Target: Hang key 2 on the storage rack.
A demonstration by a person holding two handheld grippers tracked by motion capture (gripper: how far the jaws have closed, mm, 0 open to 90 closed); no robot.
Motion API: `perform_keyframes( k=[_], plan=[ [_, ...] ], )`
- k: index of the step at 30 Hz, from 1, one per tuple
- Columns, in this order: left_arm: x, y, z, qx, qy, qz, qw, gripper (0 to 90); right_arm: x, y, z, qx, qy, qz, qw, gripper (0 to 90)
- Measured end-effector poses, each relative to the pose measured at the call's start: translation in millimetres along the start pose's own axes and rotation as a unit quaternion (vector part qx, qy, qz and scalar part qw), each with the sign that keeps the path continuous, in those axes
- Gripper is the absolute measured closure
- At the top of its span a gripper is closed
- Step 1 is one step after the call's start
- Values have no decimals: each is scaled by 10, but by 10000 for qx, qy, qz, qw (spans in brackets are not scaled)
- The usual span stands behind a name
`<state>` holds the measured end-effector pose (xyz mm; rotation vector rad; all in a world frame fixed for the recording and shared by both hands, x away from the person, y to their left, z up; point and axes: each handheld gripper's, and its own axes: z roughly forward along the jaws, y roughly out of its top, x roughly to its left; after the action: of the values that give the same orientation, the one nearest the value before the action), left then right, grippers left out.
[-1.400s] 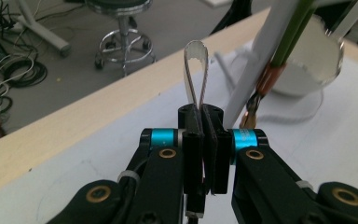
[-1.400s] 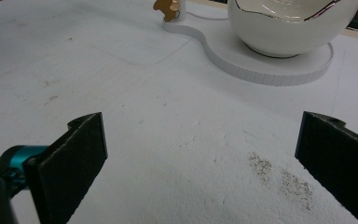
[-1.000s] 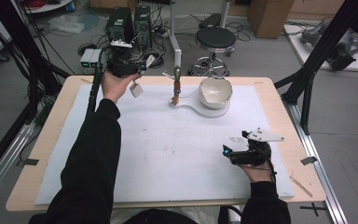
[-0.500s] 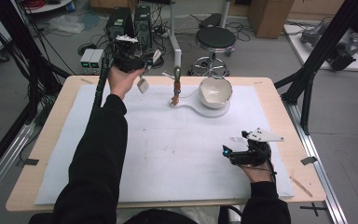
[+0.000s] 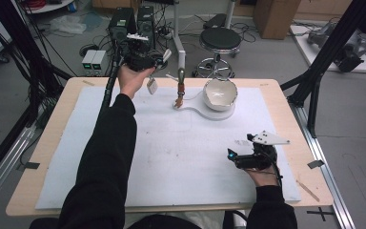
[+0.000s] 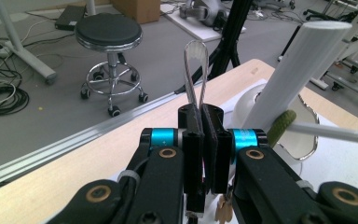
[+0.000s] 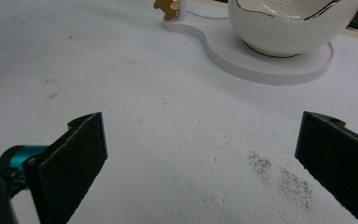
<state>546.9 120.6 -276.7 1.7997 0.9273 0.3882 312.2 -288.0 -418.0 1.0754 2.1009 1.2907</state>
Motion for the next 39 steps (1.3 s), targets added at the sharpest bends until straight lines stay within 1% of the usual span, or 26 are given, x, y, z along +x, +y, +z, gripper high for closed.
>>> perform_keyframes(
  k=[1,2,5,8,11,15,16,20,22,23,24,29,30,32,33,39],
  plan=[
    [0,4,7,-29,-17,-14,10000,866,2,1,1,6,6,11,10000,11],
    [0,5,20,-84,-75,-76,9999,866,1,0,3,6,4,6,10000,11],
    [-4,3,54,-64,-94,-56,9999,867,0,0,9,17,9,-30,10000,11],
    [-30,21,120,68,-88,52,9999,866,4,-1,14,31,15,-37,10000,11],
    [-75,78,186,19,-178,80,9998,866,13,-1,14,44,6,-43,10000,11],
    [-130,161,293,5,-240,150,9996,866,12,-11,6,53,-5,-56,10000,11],
    [-141,180,320,22,-222,182,9996,867,9,-15,0,49,-25,-46,10000,11],
    [-149,212,388,47,-262,201,9994,867,-2,-31,-29,27,-42,-1,10000,11],
    [-137,207,423,50,-307,151,9994,866,-1,-39,-39,20,-52,19,10000,11],
    [-135,204,431,68,-320,140,9994,866,-7,-43,-42,8,-69,-18,10000,12],
    [-137,193,458,93,-325,151,9993,866,-4,-45,-45,18,-62,5,10000,12],
    [-147,178,501,58,-404,90,9991,866,-12,-60,-67,23,-103,25,9999,11],
    [-144,175,510,51,-427,48,9991,866,-12,-61,-69,18,-109,32,9999,11],
    [-133,172,517,66,-413,58,9991,866,-6,-64,-75,32,-110,57,9999,11],
    [-129,170,521,51,-424,13,9991,866,-6,-66,-74,34,-110,51,9999,11],
    [-140,157,543,6,-452,-75,9990,866,-8,-69,-64,70,-113,23,9999,11]
  ],
)
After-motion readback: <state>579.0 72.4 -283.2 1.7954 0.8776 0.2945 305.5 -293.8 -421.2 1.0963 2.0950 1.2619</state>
